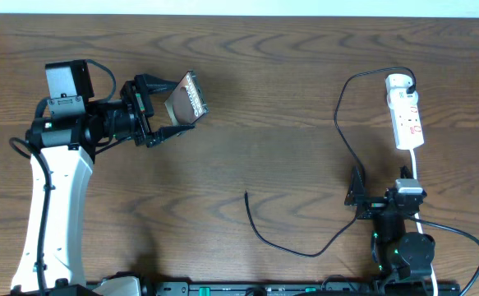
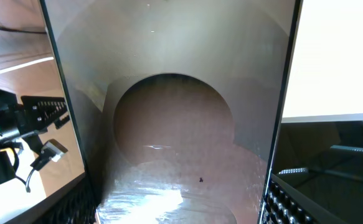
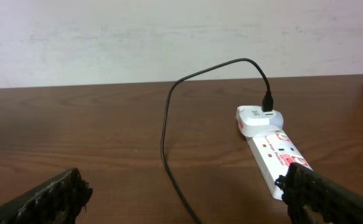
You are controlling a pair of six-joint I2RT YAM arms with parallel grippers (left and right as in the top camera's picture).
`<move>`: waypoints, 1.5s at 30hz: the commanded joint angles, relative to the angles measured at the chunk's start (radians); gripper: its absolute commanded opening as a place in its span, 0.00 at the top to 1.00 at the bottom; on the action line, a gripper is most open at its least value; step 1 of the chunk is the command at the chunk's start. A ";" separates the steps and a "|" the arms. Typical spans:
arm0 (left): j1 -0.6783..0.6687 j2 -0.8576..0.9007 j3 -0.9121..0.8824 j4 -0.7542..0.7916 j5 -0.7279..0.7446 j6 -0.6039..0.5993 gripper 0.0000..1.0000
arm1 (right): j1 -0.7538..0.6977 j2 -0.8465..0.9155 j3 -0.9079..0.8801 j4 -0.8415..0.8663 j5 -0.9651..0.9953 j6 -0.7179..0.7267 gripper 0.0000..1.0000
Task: Plug charger to phone and switch on socket
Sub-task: 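Lift the phone with the left gripper and raise it upright toward center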
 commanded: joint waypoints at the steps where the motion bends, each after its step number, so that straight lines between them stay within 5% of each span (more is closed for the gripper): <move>1: 0.002 -0.013 0.031 0.007 0.006 0.040 0.93 | 0.004 -0.006 -0.001 -0.004 0.001 -0.012 0.01; 9: 0.000 -0.013 0.021 -0.027 -0.165 0.194 0.93 | 0.004 -0.006 -0.001 -0.004 0.001 -0.012 0.01; 18: 0.000 -0.003 0.017 -0.319 -0.612 0.390 0.93 | 0.004 -0.006 -0.001 -0.004 0.001 -0.012 0.01; 25: 0.000 0.012 -0.028 -0.390 -0.843 0.433 0.93 | 0.004 -0.006 -0.001 -0.004 0.001 -0.012 0.01; 35: 0.000 0.097 -0.053 -0.393 -0.850 0.463 0.93 | 0.004 -0.006 -0.001 0.008 -0.010 -0.008 0.01; 45: -0.002 0.134 -0.053 -0.354 -0.775 0.481 0.93 | 0.004 -0.004 0.002 0.094 -0.255 0.070 0.01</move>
